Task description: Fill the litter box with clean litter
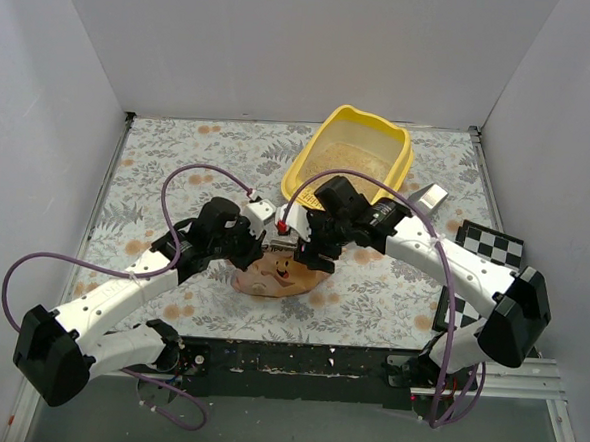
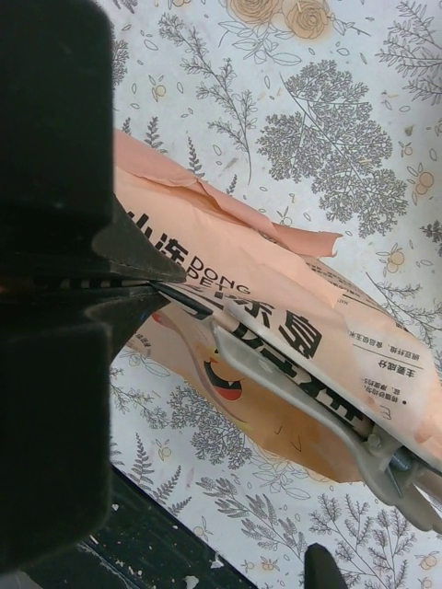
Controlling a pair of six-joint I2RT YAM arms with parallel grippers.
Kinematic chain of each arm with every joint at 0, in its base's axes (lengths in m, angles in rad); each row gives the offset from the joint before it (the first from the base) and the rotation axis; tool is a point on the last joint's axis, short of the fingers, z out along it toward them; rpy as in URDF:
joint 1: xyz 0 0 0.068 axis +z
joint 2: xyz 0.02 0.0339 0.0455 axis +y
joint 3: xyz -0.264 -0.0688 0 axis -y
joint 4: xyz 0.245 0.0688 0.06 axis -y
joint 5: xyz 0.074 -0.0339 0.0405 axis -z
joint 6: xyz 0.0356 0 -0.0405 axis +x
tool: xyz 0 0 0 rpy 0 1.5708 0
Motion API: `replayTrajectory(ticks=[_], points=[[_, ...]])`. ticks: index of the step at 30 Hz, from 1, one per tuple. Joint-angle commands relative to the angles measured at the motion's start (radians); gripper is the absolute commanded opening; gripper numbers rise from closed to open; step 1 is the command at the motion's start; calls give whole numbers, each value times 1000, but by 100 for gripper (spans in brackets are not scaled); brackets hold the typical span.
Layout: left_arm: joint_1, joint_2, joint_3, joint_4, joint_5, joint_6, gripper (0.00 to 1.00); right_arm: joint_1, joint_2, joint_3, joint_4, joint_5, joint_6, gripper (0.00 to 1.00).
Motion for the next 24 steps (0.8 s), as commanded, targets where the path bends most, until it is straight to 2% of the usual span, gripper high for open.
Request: replayTrajectory(ticks=[1, 4, 8, 12, 14, 16, 18, 19, 21, 24], points=[[2, -17, 50, 31, -17, 20, 2, 6, -41, -28, -37, 58, 11, 83], [2, -20, 55, 25, -16, 20, 7, 5, -84, -13, -5, 63, 17, 88], [2, -20, 81, 2, 0, 20, 22, 5, -143, 23, 41, 90, 65, 91], [2, -11, 150, -50, 61, 6, 33, 5, -202, 41, 153, 251, 241, 93], [4, -2, 202, -91, 86, -5, 36, 0, -210, 75, 167, 363, 322, 93], [2, 5, 248, -124, 93, -19, 41, -1, -197, 125, 135, 400, 344, 94], [2, 11, 302, -154, 90, -32, 51, -1, -181, 188, 96, 420, 362, 94], [2, 11, 323, -161, 89, -42, 62, -1, -180, 204, 92, 422, 397, 94], [4, 11, 377, -153, 83, -72, 98, -3, -178, 233, 93, 422, 465, 95], [4, 31, 453, -129, 12, -127, 98, -3, -147, 322, 41, 478, 594, 95]])
